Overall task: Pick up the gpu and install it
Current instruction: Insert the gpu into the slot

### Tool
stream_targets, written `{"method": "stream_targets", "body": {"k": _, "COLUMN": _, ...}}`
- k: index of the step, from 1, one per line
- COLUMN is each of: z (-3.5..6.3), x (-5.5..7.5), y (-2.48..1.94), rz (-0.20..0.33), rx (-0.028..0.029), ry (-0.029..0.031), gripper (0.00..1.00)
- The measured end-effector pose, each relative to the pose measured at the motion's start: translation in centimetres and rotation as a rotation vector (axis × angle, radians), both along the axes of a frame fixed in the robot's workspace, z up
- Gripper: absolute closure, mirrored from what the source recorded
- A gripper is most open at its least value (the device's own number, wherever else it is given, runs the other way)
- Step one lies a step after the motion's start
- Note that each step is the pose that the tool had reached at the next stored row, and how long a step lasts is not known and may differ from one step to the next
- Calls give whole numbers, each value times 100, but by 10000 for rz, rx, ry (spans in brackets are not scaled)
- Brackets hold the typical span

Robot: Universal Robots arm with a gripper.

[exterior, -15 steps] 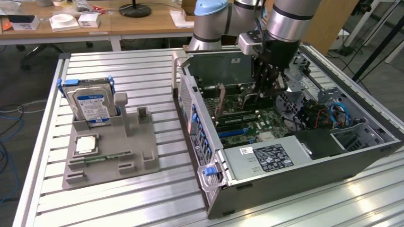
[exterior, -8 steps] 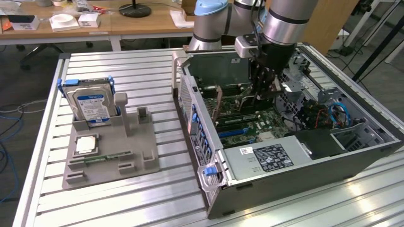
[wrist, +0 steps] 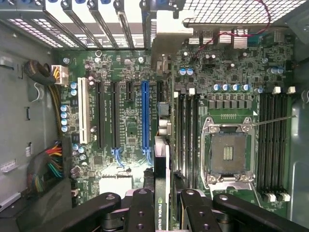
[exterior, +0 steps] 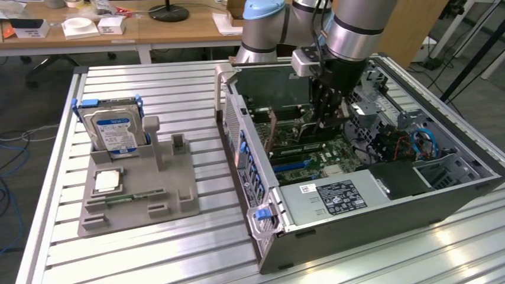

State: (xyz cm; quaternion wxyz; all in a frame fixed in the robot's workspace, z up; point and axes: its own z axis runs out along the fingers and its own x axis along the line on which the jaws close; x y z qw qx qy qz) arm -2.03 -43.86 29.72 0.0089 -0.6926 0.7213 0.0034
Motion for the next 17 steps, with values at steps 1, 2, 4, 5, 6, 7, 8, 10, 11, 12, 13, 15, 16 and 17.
{"method": "stream_targets", "body": {"k": 1, "z": -6, "x": -4, "y": -7, "rz": 1, "rx": -2, "ry": 1, "gripper": 74}}
{"method": "stream_targets", "body": {"k": 2, "z": -13, "x": -6, "y": -15, "rz": 1, "rx": -2, "ry": 1, "gripper": 74}}
{"method": "stream_targets", "body": {"k": 4, "z": -33, "x": -12, "y": -23, "rz": 0, "rx": 0, "ry": 0, "gripper": 74}}
{"method": "stream_targets", "body": {"k": 5, "z": -46, "x": -15, "y": -25, "rz": 0, "rx": -1, "ry": 0, "gripper": 74}}
{"method": "stream_targets", "body": {"k": 6, "z": -58, "x": -19, "y": -27, "rz": -2, "rx": -2, "ry": 1, "gripper": 74}}
{"method": "stream_targets", "body": {"k": 7, "z": -67, "x": -22, "y": -32, "rz": 0, "rx": -1, "ry": 0, "gripper": 74}}
{"method": "stream_targets", "body": {"k": 8, "z": -75, "x": -25, "y": -38, "rz": 2, "rx": -3, "ry": 1, "gripper": 74}}
{"method": "stream_targets", "body": {"k": 10, "z": -95, "x": -30, "y": -52, "rz": 3, "rx": -1, "ry": 1, "gripper": 74}}
{"method": "stream_targets", "body": {"k": 11, "z": -102, "x": -34, "y": -62, "rz": 0, "rx": -3, "ry": 1, "gripper": 74}}
{"method": "stream_targets", "body": {"k": 12, "z": -110, "x": -37, "y": -72, "rz": -1, "rx": -1, "ry": 1, "gripper": 74}}
{"method": "stream_targets", "body": {"k": 13, "z": -120, "x": -40, "y": -80, "rz": -1, "rx": 0, "ry": 1, "gripper": 74}}
{"method": "stream_targets", "body": {"k": 15, "z": -140, "x": -44, "y": -92, "rz": -1, "rx": -1, "ry": 1, "gripper": 74}}
{"method": "stream_targets", "body": {"k": 16, "z": -150, "x": -48, "y": -98, "rz": 1, "rx": -1, "ry": 1, "gripper": 74}}
{"method": "stream_targets", "body": {"k": 17, "z": -159, "x": -51, "y": -103, "rz": 2, "rx": -2, "ry": 1, "gripper": 74}}
